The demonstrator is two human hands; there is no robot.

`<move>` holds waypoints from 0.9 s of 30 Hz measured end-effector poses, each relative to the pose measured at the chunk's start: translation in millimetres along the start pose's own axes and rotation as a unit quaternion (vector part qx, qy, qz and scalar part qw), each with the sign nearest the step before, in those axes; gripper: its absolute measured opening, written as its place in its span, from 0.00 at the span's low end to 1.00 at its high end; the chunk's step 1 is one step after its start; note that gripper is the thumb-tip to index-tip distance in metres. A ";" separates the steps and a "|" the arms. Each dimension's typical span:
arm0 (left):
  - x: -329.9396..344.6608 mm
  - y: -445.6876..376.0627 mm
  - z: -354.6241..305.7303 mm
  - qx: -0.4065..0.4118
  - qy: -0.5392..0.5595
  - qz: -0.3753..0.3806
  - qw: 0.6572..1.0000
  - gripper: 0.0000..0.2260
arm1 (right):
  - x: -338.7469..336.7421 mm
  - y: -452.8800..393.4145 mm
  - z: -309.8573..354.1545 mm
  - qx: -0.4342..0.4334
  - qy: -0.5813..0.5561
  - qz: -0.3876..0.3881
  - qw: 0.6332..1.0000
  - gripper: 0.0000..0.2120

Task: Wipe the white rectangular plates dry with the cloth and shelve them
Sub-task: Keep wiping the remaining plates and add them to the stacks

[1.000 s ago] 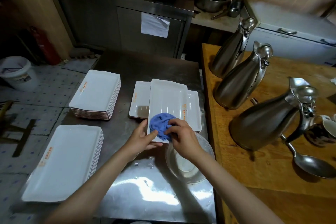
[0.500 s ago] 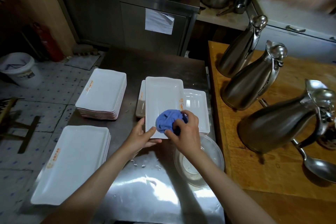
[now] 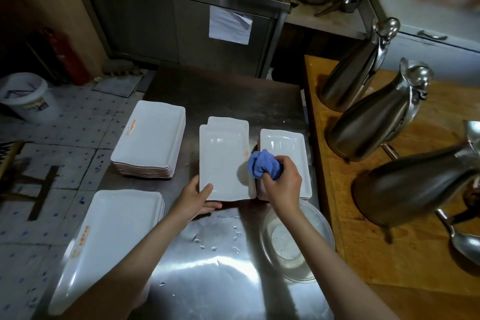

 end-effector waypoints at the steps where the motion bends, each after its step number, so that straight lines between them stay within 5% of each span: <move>1: -3.9 -3.9 2.9 -0.006 -0.002 -0.004 1.000 0.11 | -1.5 -2.3 -0.8 -0.002 0.007 -0.008 1.000 0.11; 15: -22.2 -56.0 -0.5 -0.053 -0.082 -0.027 0.995 0.07 | 10.9 -4.8 -15.2 0.012 0.013 -0.001 1.000 0.15; 27: -37.8 -64.5 -31.6 0.091 -0.242 -0.158 0.953 0.23 | 15.9 -3.5 -23.1 0.017 0.028 0.012 0.999 0.15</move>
Point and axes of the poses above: each hand's wrist, its own y-axis away from the middle knuckle, its own x-axis out of the palm, z = x × y, the point moved 9 cm from there along -y, towards the middle knuckle, and after that the axes turned 2 degrees about -x, right-handed, at the moved point
